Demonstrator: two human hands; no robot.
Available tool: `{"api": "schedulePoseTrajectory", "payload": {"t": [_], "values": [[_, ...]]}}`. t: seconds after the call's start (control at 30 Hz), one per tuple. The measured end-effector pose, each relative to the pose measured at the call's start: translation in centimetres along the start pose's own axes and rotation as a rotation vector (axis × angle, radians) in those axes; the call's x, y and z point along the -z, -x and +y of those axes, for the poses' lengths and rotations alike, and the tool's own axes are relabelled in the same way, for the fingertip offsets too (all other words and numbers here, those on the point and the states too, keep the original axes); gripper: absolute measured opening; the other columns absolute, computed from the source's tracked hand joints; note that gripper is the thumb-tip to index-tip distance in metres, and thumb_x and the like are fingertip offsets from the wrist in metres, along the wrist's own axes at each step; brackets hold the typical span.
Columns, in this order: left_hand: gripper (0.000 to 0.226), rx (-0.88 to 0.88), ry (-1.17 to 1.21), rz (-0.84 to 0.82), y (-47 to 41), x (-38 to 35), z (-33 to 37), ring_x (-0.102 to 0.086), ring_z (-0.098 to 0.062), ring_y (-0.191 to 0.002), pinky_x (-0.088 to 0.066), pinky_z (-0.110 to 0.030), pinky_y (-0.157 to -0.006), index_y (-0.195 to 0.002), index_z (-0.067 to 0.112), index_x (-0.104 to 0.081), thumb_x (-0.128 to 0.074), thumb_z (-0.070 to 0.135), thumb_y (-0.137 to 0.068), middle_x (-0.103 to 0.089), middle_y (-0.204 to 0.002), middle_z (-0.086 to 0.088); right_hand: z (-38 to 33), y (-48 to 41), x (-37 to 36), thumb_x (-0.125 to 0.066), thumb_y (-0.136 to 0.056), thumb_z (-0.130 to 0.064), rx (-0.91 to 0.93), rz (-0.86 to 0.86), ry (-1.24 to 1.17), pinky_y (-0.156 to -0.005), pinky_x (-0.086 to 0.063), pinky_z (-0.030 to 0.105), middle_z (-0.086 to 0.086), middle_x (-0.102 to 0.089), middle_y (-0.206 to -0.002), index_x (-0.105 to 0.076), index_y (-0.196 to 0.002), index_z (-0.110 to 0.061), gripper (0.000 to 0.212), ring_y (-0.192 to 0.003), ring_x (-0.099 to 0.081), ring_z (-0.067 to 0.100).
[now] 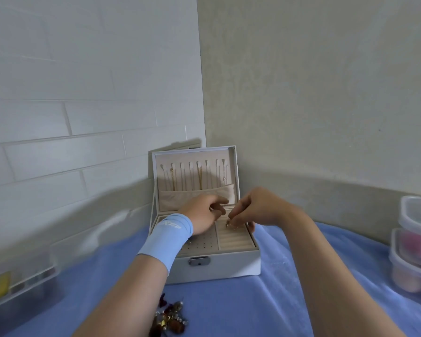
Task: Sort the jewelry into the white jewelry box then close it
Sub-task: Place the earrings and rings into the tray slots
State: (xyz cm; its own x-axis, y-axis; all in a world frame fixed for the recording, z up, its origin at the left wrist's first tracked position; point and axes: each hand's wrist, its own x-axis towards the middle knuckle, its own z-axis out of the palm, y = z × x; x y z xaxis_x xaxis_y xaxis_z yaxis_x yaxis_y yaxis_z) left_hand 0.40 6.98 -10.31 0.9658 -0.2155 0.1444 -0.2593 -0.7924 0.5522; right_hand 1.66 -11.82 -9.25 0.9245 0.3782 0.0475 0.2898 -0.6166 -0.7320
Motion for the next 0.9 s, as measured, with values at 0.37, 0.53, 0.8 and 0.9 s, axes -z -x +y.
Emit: {"api": "schedulePoseTrajectory", "payload": {"t": [0.37,0.53,0.8,0.9], "values": [[0.012,-0.049,-0.078,0.049,2.5,-0.9,-0.3,-0.062,-0.004,-0.087,-0.051,-0.024,-0.081,-0.089,0.038,-0.075,-0.072,0.027,-0.085,-0.065,-0.084,0.021,-0.2,-0.1,0.1,-0.082,-0.077,-0.038,-0.029,-0.068,0.217,-0.074,-0.048,0.024,-0.002,-0.070,-0.074,-0.082,-0.082,-0.035,0.005,-0.064,-0.055,0.008],[0.016,-0.039,-0.138,0.004,2.7,-0.9,-0.3,-0.063,-0.009,-0.092,-0.051,-0.029,-0.085,-0.099,0.039,-0.077,-0.066,0.032,-0.089,-0.068,-0.095,0.016,-0.5,-0.3,-0.4,-0.078,-0.083,-0.033,-0.033,-0.074,0.290,-0.071,-0.047,0.023,-0.006,-0.074,-0.076,-0.080,-0.081,-0.034,0.004,-0.055,-0.055,0.003],[0.021,-0.030,0.030,0.144,4.6,3.6,-1.8,-0.062,-0.002,-0.092,-0.052,-0.024,-0.083,-0.107,0.034,-0.071,-0.059,0.020,-0.096,-0.069,-0.105,0.017,-3.1,-1.0,-2.0,-0.074,-0.087,-0.027,0.101,0.068,0.243,-0.072,-0.051,0.023,-0.013,-0.073,-0.080,-0.078,-0.078,-0.030,0.011,-0.081,-0.067,0.006],[0.018,0.016,-0.082,0.143,5.8,5.4,-3.0,-0.060,-0.001,-0.089,-0.046,-0.021,-0.081,-0.103,0.034,-0.071,-0.062,0.021,-0.095,-0.067,-0.098,0.019,-5.0,-1.3,-4.1,-0.072,-0.089,-0.024,0.201,0.036,0.205,-0.073,-0.052,0.021,-0.014,-0.073,-0.082,-0.079,-0.084,-0.031,0.012,-0.080,-0.066,0.002]]}}
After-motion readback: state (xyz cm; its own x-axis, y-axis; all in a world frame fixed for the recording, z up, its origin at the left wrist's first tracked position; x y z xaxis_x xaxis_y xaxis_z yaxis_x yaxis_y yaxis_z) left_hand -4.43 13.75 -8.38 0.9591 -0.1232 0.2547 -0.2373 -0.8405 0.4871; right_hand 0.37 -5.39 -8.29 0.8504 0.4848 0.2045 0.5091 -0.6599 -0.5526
